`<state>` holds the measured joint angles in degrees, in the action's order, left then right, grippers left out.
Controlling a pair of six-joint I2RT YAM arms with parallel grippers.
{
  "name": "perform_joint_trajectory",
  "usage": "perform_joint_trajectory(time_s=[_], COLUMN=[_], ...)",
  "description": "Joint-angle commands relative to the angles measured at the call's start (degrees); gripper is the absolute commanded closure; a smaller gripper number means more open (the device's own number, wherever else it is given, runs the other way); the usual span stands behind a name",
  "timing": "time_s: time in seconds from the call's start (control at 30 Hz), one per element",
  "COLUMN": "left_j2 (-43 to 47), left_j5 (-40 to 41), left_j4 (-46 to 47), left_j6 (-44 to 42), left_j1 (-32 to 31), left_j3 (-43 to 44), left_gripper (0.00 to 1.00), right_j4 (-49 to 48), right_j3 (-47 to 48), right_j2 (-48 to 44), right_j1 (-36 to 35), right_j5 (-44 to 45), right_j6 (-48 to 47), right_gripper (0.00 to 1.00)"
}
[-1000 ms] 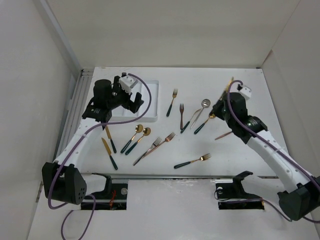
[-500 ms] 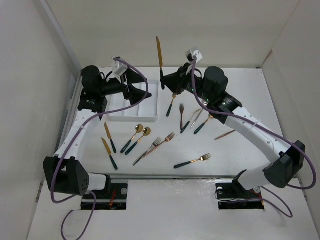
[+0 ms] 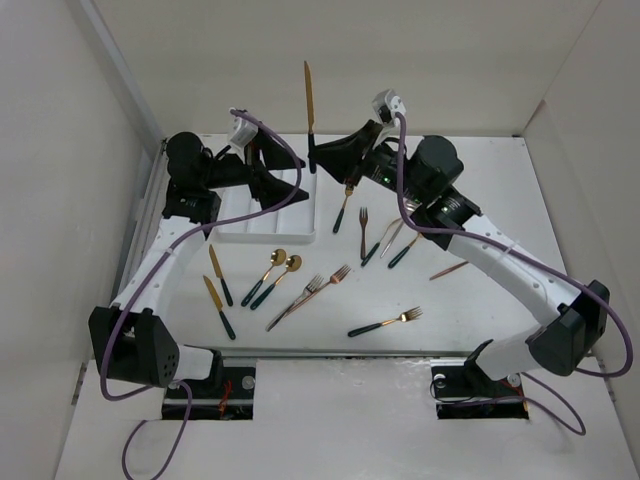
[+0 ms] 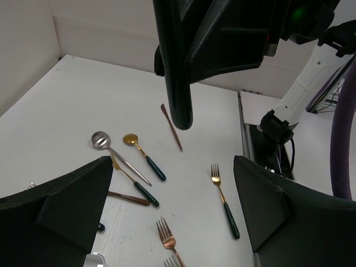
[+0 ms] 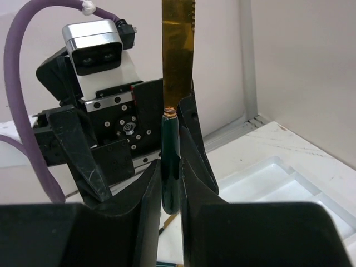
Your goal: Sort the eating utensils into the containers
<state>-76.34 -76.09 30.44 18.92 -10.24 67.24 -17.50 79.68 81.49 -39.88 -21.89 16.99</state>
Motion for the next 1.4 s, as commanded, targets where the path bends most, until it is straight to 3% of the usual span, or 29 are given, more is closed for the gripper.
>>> perform_joint_trajectory(time_s=[0.0, 0.27, 0.57, 0.73, 1.03, 1.23, 1.27, 1.3, 1.33, 1.37], left_j2=[0.23, 0.22, -0.31, -0.31, -0.31, -0.31, -0.31, -0.31, 0.22, 0.22], left_j5=[-0.72, 2.00, 3.32, 3.94, 5.08, 9.20, 10.08, 11.13, 13.49, 15.17], left_j4=[7.35, 17.72, 18.96, 18.96, 17.21, 10.63, 6.35, 3.61, 0.62, -7.68], left_j6=[4.72, 13.07, 13.08, 13.08, 14.31, 14.83, 13.27, 11.95, 10.28, 4.35], left_j1=[-1.10, -2.15, -2.68, -2.68, -2.68, -0.83, -0.14, -0.13, 1.35, 1.88], left_j3=[2.28, -0.18, -1.32, -1.85, -2.47, -2.55, -2.56, -3.08, -3.08, -3.08], left_gripper=[0.12, 0.26, 0.56, 0.61, 1.00, 1.00, 1.00, 1.00, 1.00, 1.00], right_j4=[-5.62, -5.62, -5.62, -6.23, -7.73, -7.73, -7.73, -7.73, -7.73, -7.73], right_j3=[0.92, 0.92, 0.92, 0.92, -0.48, -1.72, -1.72, -1.72, -1.72, -1.72], right_j2=[0.68, 1.74, 1.74, 2.88, 3.50, 4.02, 4.02, 4.72, 5.25, 5.25], right_j1=[-0.99, -1.52, -2.05, -2.57, -2.57, -2.57, -2.57, -2.05, -2.05, -1.52], right_j5=[0.09, 0.09, 0.09, 0.09, 0.70, 2.46, 3.07, 3.08, 3.08, 3.08], right_j6=[1.11, 1.64, 2.16, 2.86, 4.28, 4.28, 4.28, 4.28, 4.80, 4.80], right_gripper=[1.00, 1.00, 1.00, 1.00, 1.00, 1.00, 0.94, 0.82, 0.57, 0.45])
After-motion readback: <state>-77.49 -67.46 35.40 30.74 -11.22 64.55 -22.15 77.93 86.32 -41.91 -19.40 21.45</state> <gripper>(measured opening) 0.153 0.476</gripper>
